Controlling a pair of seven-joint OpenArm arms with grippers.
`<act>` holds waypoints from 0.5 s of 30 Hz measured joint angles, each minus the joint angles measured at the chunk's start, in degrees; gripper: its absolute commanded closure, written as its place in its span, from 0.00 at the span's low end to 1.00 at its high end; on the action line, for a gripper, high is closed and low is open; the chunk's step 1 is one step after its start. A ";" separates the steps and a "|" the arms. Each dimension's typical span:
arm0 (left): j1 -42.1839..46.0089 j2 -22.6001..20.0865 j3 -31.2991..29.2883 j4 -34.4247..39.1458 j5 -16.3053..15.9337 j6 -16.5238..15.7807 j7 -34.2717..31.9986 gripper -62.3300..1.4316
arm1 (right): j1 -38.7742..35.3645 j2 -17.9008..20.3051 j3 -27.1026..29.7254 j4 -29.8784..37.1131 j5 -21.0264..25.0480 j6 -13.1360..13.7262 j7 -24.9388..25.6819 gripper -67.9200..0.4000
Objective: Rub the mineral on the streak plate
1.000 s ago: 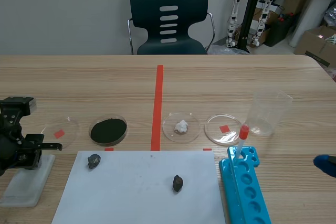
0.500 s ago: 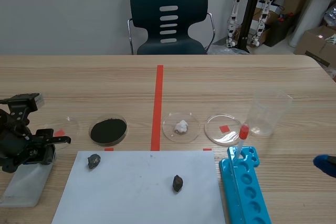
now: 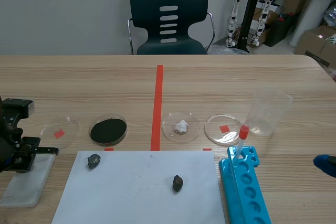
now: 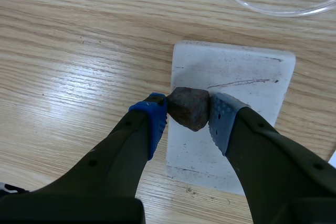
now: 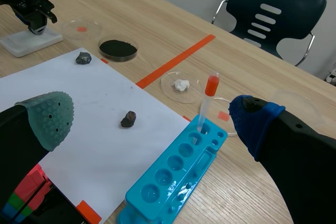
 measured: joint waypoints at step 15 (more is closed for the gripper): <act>-0.13 -1.09 -0.37 0.00 -14.62 -4.13 -3.67 0.84 | 0.00 0.00 0.00 0.00 0.00 0.00 0.00 0.08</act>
